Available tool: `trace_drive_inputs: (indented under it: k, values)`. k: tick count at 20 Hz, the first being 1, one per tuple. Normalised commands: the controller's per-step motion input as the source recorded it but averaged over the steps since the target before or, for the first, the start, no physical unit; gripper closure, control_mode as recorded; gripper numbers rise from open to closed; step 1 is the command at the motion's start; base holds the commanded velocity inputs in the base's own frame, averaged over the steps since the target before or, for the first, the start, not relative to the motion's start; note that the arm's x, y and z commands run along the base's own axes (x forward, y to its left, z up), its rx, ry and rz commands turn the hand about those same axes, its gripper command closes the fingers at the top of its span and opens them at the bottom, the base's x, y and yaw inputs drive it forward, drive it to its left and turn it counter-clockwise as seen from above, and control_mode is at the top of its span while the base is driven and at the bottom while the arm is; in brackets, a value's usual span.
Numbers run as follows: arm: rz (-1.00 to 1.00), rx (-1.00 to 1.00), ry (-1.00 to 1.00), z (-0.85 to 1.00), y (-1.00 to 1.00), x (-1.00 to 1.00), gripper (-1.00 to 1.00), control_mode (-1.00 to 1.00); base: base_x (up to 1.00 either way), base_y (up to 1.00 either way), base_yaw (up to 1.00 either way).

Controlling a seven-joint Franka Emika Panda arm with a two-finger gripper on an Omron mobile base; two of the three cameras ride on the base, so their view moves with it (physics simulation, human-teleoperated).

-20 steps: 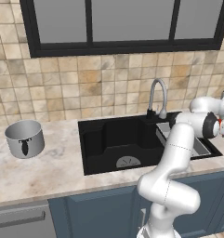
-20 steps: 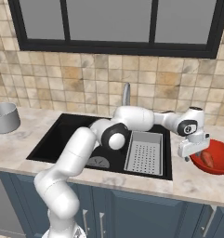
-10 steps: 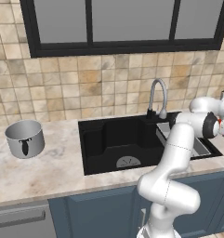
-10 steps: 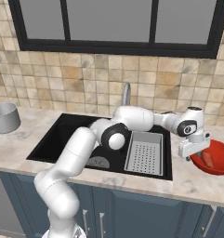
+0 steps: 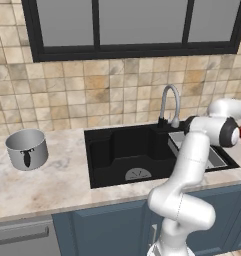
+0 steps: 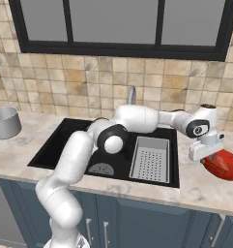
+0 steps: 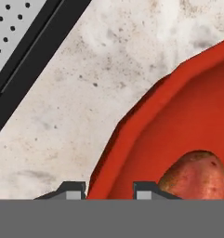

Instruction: Pick the sweet potato from the sink and place it in the bowl. Then pick the bowl and place it in the microwave. Then close the microwave door and press the start button.

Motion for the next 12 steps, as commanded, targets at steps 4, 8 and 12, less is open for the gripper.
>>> trace_drive_inputs:
  k: [4,8,12]
  values:
    - [0.03,-0.18,-0.16,0.82,0.60,-0.76,1.00,-1.00,0.00,0.00,0.00]
    - [0.08,-0.21,-0.25,0.93,0.82,-0.77,1.00,-1.00,0.00,0.00,0.00]
    - [0.07,-0.17,-0.27,1.00,0.77,-0.72,1.00,-1.00,0.00,0.00,0.00]
